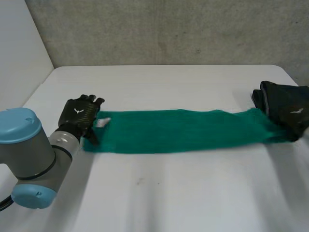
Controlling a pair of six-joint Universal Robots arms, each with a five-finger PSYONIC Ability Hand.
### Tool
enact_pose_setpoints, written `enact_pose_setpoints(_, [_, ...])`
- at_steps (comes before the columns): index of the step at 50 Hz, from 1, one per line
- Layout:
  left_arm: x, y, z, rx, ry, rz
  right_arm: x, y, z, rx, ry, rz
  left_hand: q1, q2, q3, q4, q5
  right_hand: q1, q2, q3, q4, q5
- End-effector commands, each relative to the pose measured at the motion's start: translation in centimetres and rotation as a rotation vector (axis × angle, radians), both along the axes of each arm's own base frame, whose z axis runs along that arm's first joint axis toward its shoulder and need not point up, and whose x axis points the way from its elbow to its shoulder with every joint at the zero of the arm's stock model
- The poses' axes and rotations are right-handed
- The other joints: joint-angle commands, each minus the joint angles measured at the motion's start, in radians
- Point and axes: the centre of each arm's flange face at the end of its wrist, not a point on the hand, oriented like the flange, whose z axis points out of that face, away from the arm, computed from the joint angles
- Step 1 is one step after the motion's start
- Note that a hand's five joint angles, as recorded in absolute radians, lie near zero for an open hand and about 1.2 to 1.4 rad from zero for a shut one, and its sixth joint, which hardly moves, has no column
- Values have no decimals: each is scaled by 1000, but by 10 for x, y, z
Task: Fold the laundry.
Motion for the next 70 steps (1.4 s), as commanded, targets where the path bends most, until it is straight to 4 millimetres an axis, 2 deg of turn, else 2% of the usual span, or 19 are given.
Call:
enact_pose_setpoints(1, [0,0,1,-3,1,-2,-45,-7,27,-83,148,-81,-3,-19,-29,-325,-37,422,224,214,207,243])
enact_pose_setpoints(8, [-1,1,3,-5,3,-3,-41,-14,49,-157,182,-55,-6,-22,-32,-328,-40,422,224,214,207,243])
enact_pose_setpoints(11, [0,0,7,-16,9,2,-3,-11,64,-224,177,52,-6,-22,-32,-328,-40,422,224,214,207,243])
enact_pose_setpoints(12, [0,0,8,-19,10,2,29,-5,75,-273,173,137,-6,-22,-32,-328,-40,422,224,214,207,243])
enact_pose_setpoints(17, [3,-2,13,-33,16,13,115,20,107,-431,140,366,-6,-22,-32,-328,-40,422,224,214,207,243])
enact_pose_setpoints(19, [5,-3,17,-44,19,20,141,26,104,-447,128,439,-6,-22,-32,-328,-40,422,224,214,207,243])
enact_pose_setpoints(20, [6,-4,18,-46,21,25,168,34,101,-466,114,523,-6,-22,-32,-328,-40,422,224,214,207,243])
enact_pose_setpoints(22, [8,-5,22,-55,29,35,198,48,94,-470,93,615,-6,-22,-32,-328,-40,422,224,214,207,243])
enact_pose_setpoints(24, [11,-6,26,-67,32,42,241,76,83,-475,69,768,-6,-22,-32,-328,-40,422,224,214,207,243])
enact_pose_setpoints(28, [17,-10,31,-78,37,61,290,118,51,-455,63,989,-6,-22,-32,-328,-40,422,224,214,207,243])
enact_pose_setpoints(31, [19,-12,31,-81,38,67,308,141,23,-415,61,1110,-6,-22,-32,-328,-40,422,224,214,207,243])
enact_pose_setpoints(35, [20,-13,31,-81,38,70,319,157,-10,-347,57,1198,-9,-25,-35,-331,-43,422,224,214,207,243])
enact_pose_setpoints(39, [19,-12,29,-75,36,69,323,158,-22,-311,62,1190,-9,-25,-35,-331,-43,318,120,111,103,140])
enact_pose_setpoints(42, [17,-10,28,-71,35,58,318,150,-12,-295,78,1112,-10,-26,-36,-332,-43,-800,-998,-1007,-1015,-978])
enact_pose_setpoints(48, [11,-7,28,-72,36,32,294,129,21,-202,-36,860,-10,-26,-36,-332,-43,-800,-998,-1007,-1015,-978])
enact_pose_setpoints(51, [-4,-1,33,-92,43,-14,256,102,29,-60,-185,653,-10,-26,-36,-332,-43,-800,-998,-1007,-1015,-978])
enact_pose_setpoints(55, [-28,10,44,-126,60,-99,211,93,41,84,-353,479,-10,-26,-36,-332,-43,-800,-998,-1007,-1015,-978])
enact_pose_setpoints(61, [-72,19,26,-96,52,-271,171,93,1,254,-369,361,-9,-25,-35,-331,-43,-800,-998,-1007,-1015,-978])
enact_pose_setpoints(70, [-92,5,-17,52,-91,-278,148,86,-40,257,-290,326,0,-16,-26,-322,-34,-409,-606,-616,-624,-587])
